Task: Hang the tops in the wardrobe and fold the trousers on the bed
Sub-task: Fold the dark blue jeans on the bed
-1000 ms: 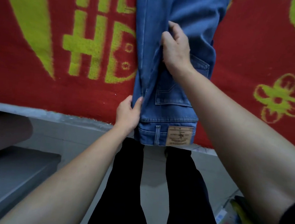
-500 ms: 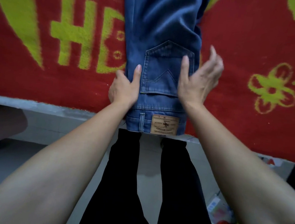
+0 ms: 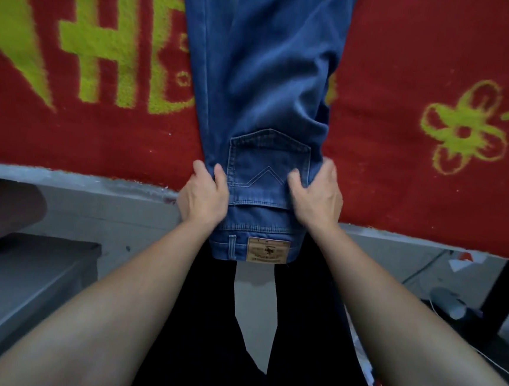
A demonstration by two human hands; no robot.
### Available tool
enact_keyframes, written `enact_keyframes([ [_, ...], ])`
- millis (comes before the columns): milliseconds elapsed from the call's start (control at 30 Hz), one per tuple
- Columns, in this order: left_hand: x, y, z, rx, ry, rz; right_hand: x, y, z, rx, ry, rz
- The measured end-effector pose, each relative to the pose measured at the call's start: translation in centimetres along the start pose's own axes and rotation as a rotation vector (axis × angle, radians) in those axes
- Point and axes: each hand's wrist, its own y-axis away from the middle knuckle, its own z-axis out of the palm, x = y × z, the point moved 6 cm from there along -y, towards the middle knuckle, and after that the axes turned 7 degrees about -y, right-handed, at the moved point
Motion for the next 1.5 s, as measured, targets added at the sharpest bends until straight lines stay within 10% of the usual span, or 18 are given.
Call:
enact_keyframes([
  [300, 7.0, -8.1, -8.2, 0.418, 0.246, 0.050, -9.8, -10.6, -6.7, 0.309, -0.401, -0.092],
  [533, 16.3, -16.7, -11.7, 0.090, 0.268, 0.299, -13.3, -18.2, -8.1, 0.157, -0.123, -0.033],
  [767, 14.5, -13.0, -17.3, 0.825, 0.576, 0.333, -17.4, -13.4, -9.6, 0.591, -0.233, -0.517],
  [933, 7.6, -18.4, -11.2, 0.352, 0.363, -0.114, -15.0, -16.6, -4.4, 0.061, 0.147, -0.232],
  [1500, 3.1, -3.9, -2.9, -0.043, 0.180, -0.184, -5.0, -5.9, -1.2, 0.014, 0.022, 0.124],
])
